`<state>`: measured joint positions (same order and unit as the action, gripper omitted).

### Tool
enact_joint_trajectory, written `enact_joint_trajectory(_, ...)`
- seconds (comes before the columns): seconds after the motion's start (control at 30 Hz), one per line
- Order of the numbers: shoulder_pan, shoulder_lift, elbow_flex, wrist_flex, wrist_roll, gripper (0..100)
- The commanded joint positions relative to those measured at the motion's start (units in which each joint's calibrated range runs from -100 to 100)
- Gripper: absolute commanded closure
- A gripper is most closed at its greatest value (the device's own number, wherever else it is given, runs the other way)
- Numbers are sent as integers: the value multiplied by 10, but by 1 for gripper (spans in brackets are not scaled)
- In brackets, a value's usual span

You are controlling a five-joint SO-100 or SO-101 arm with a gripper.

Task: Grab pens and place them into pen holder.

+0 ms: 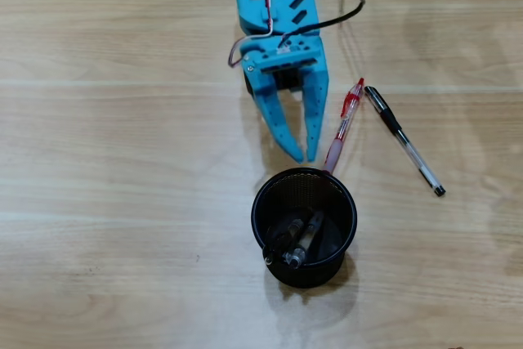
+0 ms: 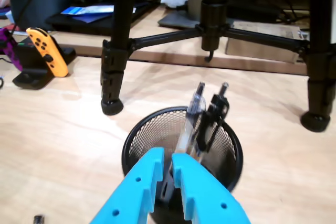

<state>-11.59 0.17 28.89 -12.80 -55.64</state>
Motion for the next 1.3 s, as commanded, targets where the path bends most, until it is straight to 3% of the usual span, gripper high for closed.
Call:
enact_joint_trajectory(0.0, 5, -131, 93, -3, 3, 98)
enact_joint_trajectory(0.4, -51, -281, 123, 268, 3, 98)
enact_joint_trajectory(0.67, -139, -311, 124, 336, 0, 98)
enact_joint_trajectory(0.97, -197, -250, 108, 335, -2, 98)
enact_joint_trajectory(1.07, -208, -212, 86, 346, -29, 98)
enact_joint_trajectory(1.27, -206, -113, -81, 552, -55, 98)
